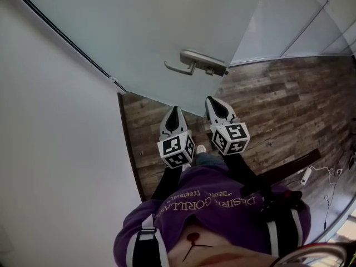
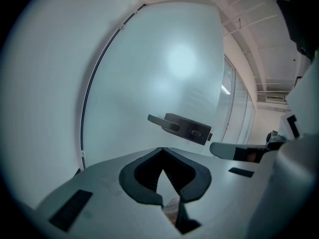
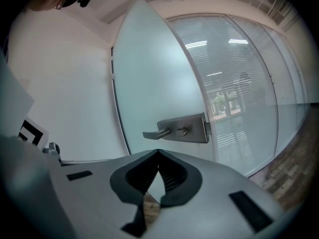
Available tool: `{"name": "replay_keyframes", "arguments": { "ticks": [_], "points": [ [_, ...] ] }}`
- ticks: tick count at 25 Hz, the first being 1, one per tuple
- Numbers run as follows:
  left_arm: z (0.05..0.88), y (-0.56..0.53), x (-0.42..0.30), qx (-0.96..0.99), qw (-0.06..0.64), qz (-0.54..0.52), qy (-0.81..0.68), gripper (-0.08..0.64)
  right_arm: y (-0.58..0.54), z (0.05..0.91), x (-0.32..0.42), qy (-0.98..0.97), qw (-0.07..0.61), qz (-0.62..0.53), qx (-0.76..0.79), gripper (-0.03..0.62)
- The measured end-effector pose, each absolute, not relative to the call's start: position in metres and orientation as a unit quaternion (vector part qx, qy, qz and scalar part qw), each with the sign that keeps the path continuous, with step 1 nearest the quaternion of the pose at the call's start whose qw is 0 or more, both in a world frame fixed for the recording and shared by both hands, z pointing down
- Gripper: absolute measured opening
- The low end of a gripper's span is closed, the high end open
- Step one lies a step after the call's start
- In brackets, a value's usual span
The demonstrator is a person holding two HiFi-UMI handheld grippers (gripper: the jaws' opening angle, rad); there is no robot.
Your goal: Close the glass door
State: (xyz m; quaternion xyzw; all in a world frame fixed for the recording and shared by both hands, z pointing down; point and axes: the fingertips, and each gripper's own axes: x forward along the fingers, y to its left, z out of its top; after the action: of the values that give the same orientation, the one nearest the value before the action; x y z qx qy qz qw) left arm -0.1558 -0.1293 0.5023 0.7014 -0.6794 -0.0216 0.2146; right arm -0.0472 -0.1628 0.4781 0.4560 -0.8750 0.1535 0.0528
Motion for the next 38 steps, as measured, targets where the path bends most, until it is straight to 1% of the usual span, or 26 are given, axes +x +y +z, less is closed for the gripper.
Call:
{"name": "replay_keyframes", "arguments": {
  "ticks": [9, 23, 38],
  "points": [
    [0.498, -0.16, -0.152, 0.694, 0.212, -0.017, -0.688, 0.001, -0.193, 0.477, -0.042, -0.879, 0.049, 0.161, 0.447, -0.003],
    [0.503, -0.182, -0.133, 0.696, 0.214, -0.015, -0.686, 0.002, -0.205, 0.482, -0.028, -0.88, 0.053, 0.168, 0.442, -0.003],
    [0.485, -0.204, -0.147, 0.735, 0.193, 0.001, -0.65, 0.002, -0.215, 0.467, -0.037, -0.859, 0.031, 0.169, 0.482, -0.003]
  ]
}}
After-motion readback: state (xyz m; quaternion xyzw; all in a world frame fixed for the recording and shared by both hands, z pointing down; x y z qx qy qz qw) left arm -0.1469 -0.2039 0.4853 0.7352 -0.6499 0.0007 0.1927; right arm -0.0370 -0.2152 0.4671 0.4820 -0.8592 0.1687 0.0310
